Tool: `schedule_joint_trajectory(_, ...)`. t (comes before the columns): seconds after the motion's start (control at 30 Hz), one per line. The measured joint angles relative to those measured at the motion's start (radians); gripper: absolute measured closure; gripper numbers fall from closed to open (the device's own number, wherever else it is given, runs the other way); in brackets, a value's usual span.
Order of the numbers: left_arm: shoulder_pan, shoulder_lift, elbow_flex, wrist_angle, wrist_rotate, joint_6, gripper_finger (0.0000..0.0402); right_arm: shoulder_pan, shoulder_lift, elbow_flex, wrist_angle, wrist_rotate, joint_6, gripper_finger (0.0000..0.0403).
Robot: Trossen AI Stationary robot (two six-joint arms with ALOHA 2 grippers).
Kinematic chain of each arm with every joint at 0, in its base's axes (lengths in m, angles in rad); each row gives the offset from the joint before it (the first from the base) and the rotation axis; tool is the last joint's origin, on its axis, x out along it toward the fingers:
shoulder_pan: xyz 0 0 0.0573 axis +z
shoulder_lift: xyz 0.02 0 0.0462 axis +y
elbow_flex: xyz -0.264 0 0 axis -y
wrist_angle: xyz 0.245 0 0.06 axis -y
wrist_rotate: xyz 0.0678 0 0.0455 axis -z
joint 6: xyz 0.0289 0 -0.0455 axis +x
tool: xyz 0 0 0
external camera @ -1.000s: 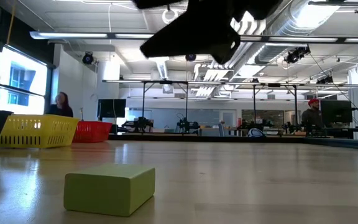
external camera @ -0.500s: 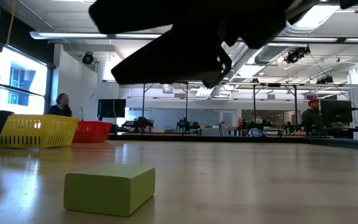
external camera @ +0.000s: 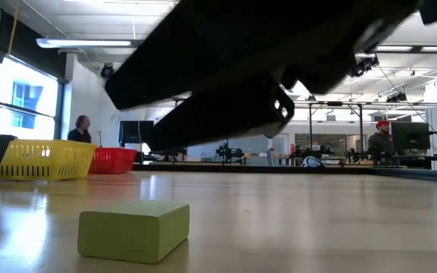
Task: Sort & place blocks by color
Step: Put the square green block into the red basket
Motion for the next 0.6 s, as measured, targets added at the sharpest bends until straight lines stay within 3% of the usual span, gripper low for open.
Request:
schedule_joint_trajectory(0.33, 0.000, 0.000, 0.000, -0.001, -0.005, 0.008, 0.0194, 0.003, 0.002, 0.253, -0.429, 0.005, 0.020, 0.0176)
schedule_joint_trajectory(0.6, 0.000, 0.000, 0.000, -0.001, -0.006, 0.008, 0.0194, 0.003, 0.017, 0.262, -0.453, 0.004, 0.060, 0.0176)
